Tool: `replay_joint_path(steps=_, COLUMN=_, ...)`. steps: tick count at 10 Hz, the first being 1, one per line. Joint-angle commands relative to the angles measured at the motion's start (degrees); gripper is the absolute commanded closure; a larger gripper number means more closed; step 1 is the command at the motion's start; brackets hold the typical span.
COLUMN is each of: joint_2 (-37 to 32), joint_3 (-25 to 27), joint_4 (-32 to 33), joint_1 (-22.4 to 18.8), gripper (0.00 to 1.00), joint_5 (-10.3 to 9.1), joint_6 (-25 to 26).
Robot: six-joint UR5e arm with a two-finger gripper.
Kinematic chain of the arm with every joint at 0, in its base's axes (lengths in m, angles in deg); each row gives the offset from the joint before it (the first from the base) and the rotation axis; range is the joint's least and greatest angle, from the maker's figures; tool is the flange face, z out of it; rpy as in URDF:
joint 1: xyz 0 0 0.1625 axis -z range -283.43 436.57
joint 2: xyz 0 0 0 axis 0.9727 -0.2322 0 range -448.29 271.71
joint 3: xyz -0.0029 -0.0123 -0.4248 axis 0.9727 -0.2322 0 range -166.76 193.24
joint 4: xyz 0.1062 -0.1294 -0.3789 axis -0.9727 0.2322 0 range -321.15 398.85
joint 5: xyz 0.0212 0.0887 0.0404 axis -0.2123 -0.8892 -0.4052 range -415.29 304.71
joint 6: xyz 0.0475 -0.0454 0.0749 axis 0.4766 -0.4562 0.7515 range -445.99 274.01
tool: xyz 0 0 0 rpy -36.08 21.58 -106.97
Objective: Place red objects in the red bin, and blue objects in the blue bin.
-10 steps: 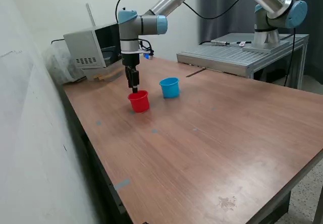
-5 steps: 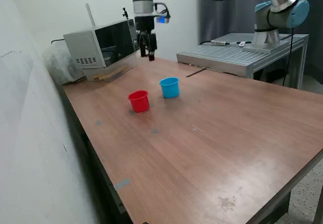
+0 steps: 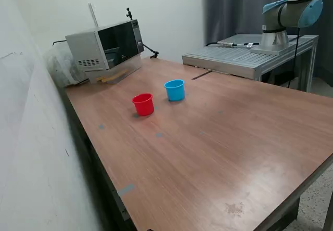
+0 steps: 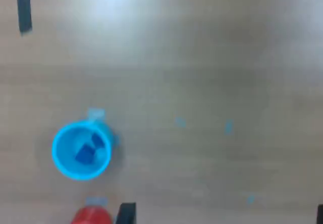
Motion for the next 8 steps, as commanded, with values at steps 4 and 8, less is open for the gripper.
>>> replay_joint_path(steps=4, joint_2=-12.9, joint_3=14.0, joint_4=-4.8, joint_1=-6.7, gripper=0.00, joint_5=-0.63, joint_6=1.6)
replay_joint_path(steps=8, joint_2=-13.2, joint_3=15.0, joint_4=-13.0, joint_1=-7.1, gripper=0.00, joint_5=-0.63, joint_6=1.6)
